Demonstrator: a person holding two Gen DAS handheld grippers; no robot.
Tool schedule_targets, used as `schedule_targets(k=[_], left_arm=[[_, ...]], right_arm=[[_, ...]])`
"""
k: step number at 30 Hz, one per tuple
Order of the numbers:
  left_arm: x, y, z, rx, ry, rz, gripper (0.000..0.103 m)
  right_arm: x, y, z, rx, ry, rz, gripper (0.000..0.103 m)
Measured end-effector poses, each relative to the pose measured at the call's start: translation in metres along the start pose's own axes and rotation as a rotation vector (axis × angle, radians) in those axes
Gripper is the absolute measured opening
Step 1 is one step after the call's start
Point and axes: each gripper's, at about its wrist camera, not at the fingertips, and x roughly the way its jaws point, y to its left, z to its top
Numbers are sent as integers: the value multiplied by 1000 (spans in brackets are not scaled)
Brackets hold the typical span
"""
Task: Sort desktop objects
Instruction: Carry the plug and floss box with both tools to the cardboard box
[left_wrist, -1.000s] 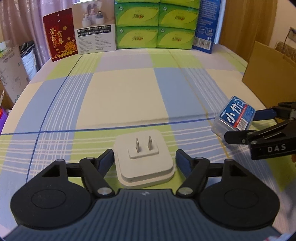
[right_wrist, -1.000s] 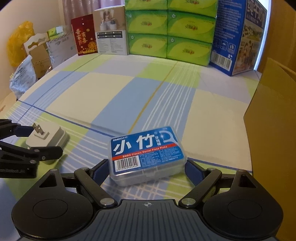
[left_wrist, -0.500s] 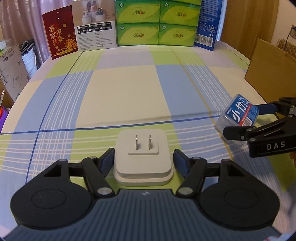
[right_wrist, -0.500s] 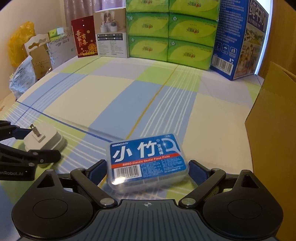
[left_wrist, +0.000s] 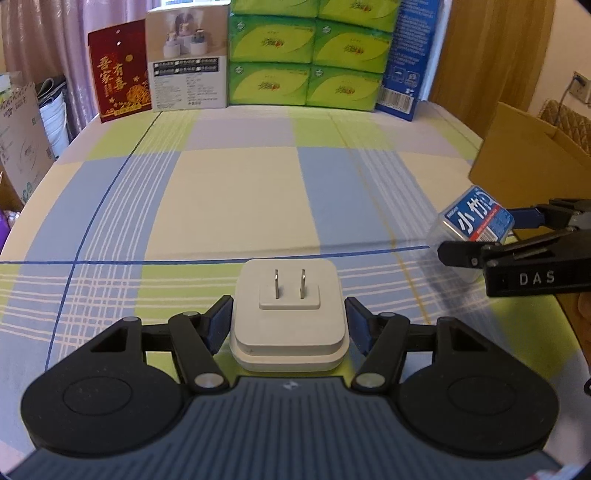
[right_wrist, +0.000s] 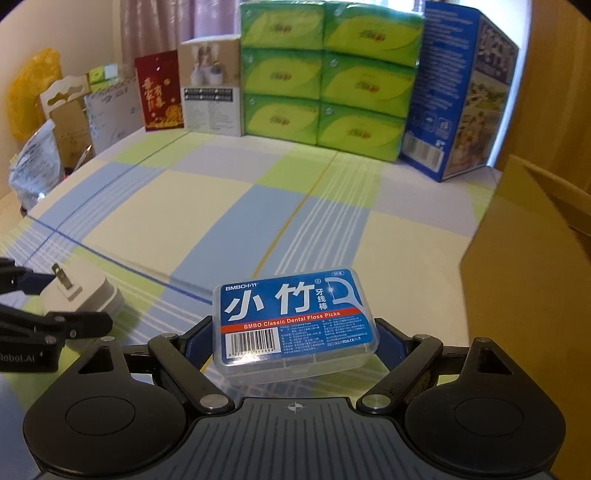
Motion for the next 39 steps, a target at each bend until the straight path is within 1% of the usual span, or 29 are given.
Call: schedule_targets(k=[6,11,15,22,29,34,39], left_arm=[[-21,-18,-2,24,-24,-20,60],[-49,-41,-15,5,-36,-47,60],[-76,-56,-23,-8,-50,-61,60],[-121,-75,-34,-19,-64,-51,60],[-154,-97,-46,-39,-73,-68,60],[-175,-115,-50,-9,-82,-69,60],[-190,-134,-53,14,-86,-84,60]], right_arm=[[-38,3,1,45,-40,-11,85],[-80,5,-6,100,-93,-23,85],[-113,10,-22,161,-111,-20,85],[-161,11,-45,221,-122,-29,85],[-210,14,-56,208,-148,-32,85],[-240,10,-67,211,-164,-49,85],[-263,-1,-78,209,-179,-86,85]])
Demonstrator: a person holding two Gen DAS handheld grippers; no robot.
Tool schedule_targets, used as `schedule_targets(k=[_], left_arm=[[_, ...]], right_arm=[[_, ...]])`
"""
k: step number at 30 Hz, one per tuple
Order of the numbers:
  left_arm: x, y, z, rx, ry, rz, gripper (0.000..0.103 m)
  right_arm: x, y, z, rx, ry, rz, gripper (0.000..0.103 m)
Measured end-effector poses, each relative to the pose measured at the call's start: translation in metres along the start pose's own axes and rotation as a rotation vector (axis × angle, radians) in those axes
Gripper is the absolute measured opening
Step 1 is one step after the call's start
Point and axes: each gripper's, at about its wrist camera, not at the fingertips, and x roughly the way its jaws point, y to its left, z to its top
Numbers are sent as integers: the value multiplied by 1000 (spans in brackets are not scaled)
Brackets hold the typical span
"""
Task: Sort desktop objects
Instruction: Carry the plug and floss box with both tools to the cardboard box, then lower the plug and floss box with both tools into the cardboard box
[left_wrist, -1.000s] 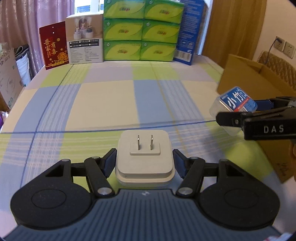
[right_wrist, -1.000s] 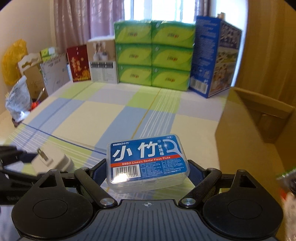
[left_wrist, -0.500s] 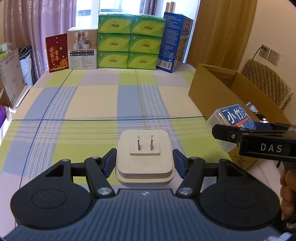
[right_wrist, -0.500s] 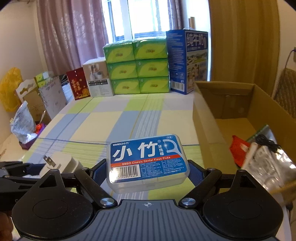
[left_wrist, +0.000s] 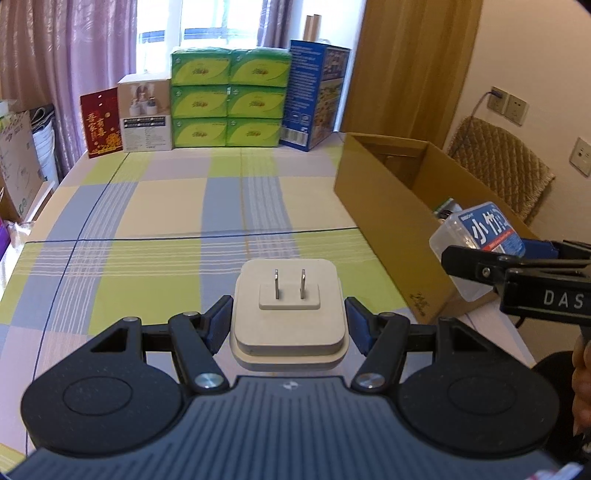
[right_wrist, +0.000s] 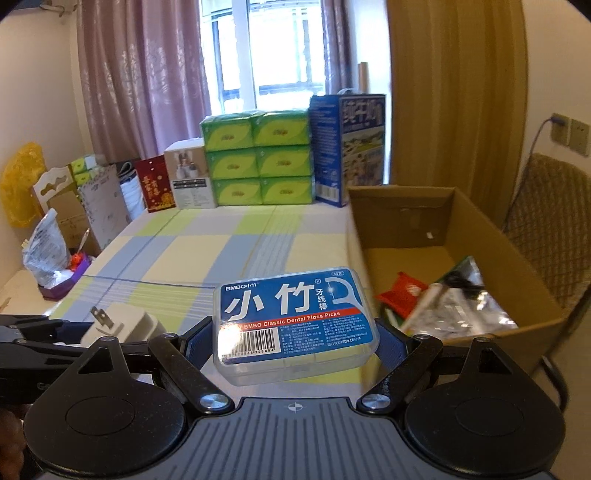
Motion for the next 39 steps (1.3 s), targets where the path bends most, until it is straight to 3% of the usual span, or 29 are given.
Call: schedule_targets(k=[20,39], left_arm=[[-1,-97,3,127,17,-157,60],[22,-149,20,197,32,-211,60]], right_arm=[[-54,-84,-5,48,-16,-171,85],[-57,-139,-8,106,-14,-217,85]])
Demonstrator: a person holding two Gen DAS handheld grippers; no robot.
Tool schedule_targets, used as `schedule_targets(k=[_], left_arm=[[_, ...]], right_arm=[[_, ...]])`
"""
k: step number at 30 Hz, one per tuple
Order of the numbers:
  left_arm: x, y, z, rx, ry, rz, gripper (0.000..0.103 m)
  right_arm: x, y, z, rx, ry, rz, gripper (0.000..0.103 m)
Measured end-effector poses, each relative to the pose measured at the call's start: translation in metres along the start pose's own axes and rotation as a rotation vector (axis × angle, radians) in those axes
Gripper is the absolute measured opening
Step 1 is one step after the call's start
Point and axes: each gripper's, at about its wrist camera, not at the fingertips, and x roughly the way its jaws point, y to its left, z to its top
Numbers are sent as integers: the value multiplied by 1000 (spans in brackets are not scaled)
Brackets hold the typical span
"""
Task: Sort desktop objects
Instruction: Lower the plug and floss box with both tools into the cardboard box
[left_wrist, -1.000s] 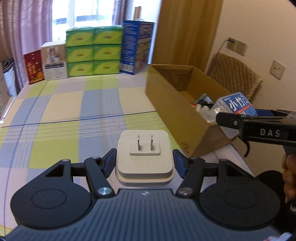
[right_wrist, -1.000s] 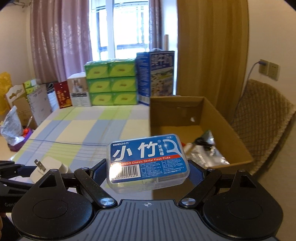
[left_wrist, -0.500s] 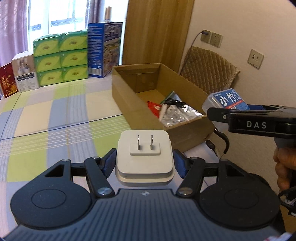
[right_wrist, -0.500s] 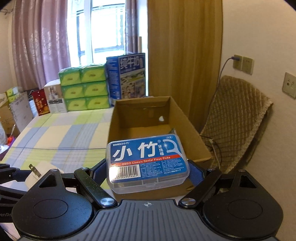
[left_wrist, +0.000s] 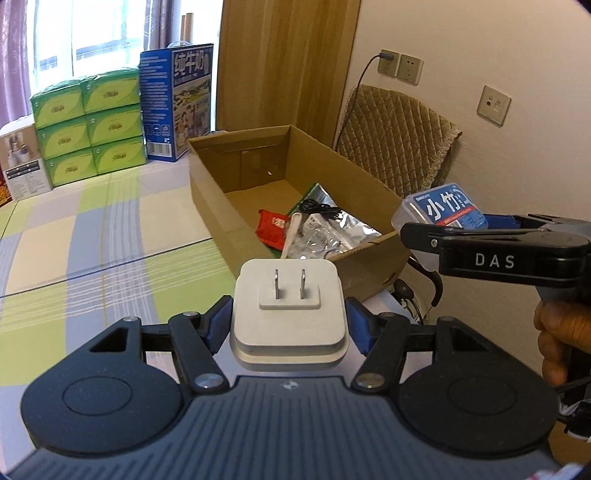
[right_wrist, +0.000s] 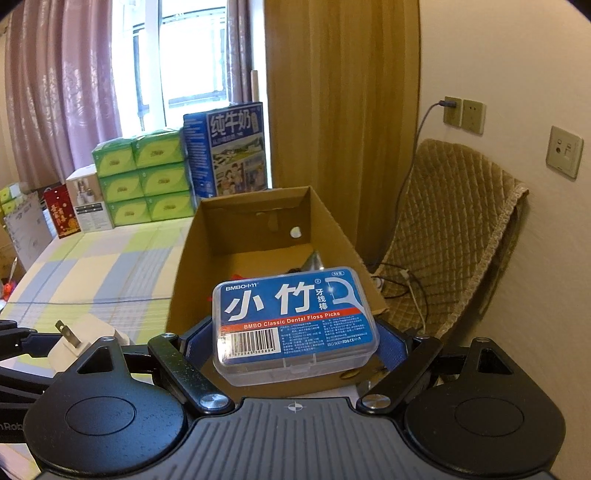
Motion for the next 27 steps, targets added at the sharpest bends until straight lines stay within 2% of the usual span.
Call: schedule_targets(k=[13,27], left_arm=[[27,-20,35,20,-13,-34,60],[53,-18,66,3,-20,-45,60]], right_arm=[[20,-22,17,-7,-1,-17,85],[45,-25,44,-57,-7,-20,85]])
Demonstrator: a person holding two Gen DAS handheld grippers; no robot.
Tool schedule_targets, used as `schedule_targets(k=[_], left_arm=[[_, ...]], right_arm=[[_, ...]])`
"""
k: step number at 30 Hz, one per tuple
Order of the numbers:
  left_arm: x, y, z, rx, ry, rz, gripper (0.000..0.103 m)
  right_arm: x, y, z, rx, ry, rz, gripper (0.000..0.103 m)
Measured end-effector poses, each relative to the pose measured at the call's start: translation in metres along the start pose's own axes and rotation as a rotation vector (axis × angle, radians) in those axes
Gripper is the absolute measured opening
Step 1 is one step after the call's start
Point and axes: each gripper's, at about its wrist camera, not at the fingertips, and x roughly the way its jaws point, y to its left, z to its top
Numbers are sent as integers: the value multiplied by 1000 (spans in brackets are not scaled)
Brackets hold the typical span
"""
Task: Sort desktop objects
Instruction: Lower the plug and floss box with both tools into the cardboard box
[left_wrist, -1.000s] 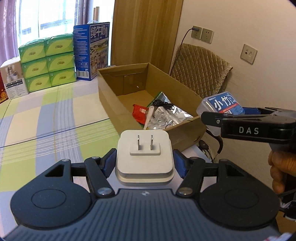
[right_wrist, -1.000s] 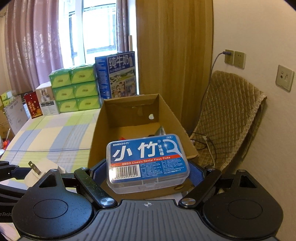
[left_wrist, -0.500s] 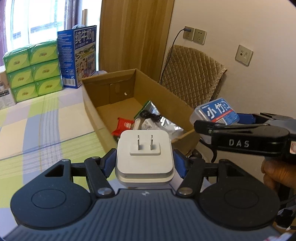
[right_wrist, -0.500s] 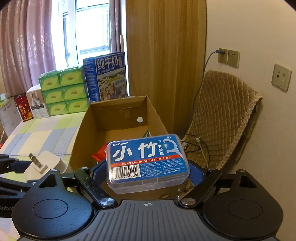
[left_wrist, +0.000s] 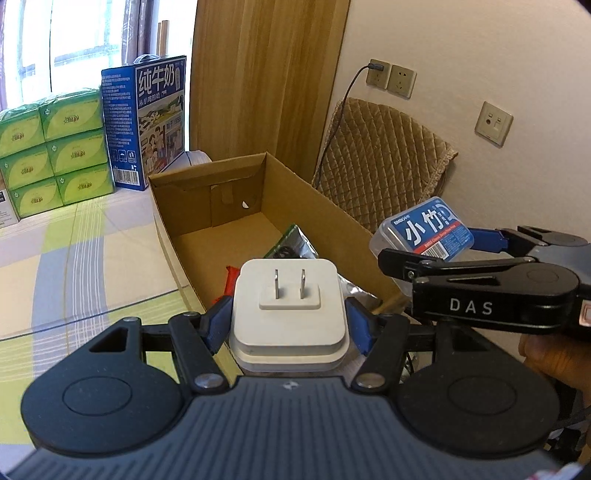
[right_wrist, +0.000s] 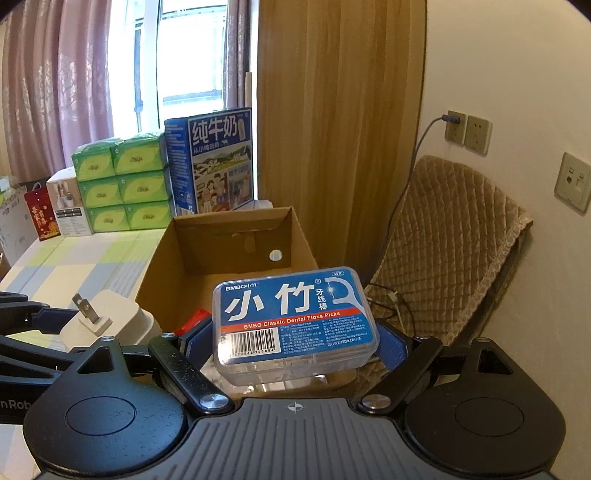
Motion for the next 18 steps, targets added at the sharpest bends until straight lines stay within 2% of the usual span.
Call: schedule_targets(k=[18], left_arm=[[38,34,31,-32,2,25,60]], right_arm=[[42,-2,27,-44,9,-7,85]])
